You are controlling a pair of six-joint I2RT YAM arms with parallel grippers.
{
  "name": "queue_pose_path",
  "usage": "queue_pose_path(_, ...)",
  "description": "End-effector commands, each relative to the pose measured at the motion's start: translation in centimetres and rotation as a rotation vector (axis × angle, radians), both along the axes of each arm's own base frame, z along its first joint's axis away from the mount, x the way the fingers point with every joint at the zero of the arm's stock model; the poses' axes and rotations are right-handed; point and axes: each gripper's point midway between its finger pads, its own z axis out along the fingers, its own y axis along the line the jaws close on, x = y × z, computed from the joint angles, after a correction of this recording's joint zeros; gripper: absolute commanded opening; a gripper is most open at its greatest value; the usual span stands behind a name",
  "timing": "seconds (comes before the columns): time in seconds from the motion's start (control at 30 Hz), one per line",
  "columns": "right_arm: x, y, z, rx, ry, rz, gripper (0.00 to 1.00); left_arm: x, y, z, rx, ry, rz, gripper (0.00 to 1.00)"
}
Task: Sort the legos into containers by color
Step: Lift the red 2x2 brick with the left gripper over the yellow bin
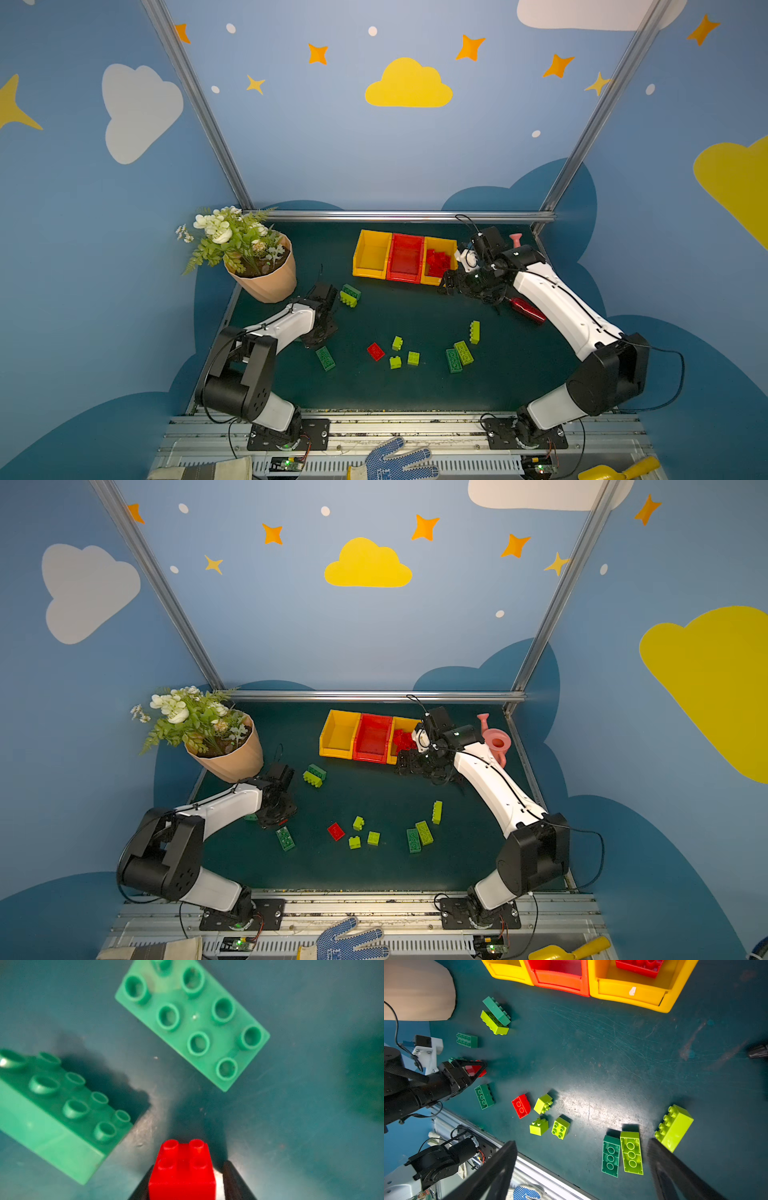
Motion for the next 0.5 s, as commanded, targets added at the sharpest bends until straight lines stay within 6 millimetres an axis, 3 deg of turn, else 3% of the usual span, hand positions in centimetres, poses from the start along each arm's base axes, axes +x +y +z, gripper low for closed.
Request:
queue_pose_path(0.0,-0.2,-0.4,0.5,-0.021,-0.001,-0.009,0.95,0.1,-0.4,0.1,-0.012,0.040,-0.018,0.33)
queue_pose_path(0.13,-0.4,-0.8,0.5,-0.028,-0.003,-0.023,0.95,0.9,-1.2,1.2,0.002,0.044,-0.058,0.27)
queue_pose_path(0.23,-0.6,-1.3,0.7,-0.030,-0.010,-0.044,0.95,2.8,-2.4,3.2,0.017,0.010,-0.111,0.25)
queue_pose_path(0.37,-1.2,-2.5,1.0,-0.031,-0.016,-0.086,0.95,7.3,-5.6,6.9,0.006,-0.072,-0.217,0.25)
queue_pose_path(0.47,-1.9,-3.9,1.1,-0.035,-0.022,-0.132,0.95,11.2,-9.2,9.6,-0.012,-0.137,-0.304,0.25)
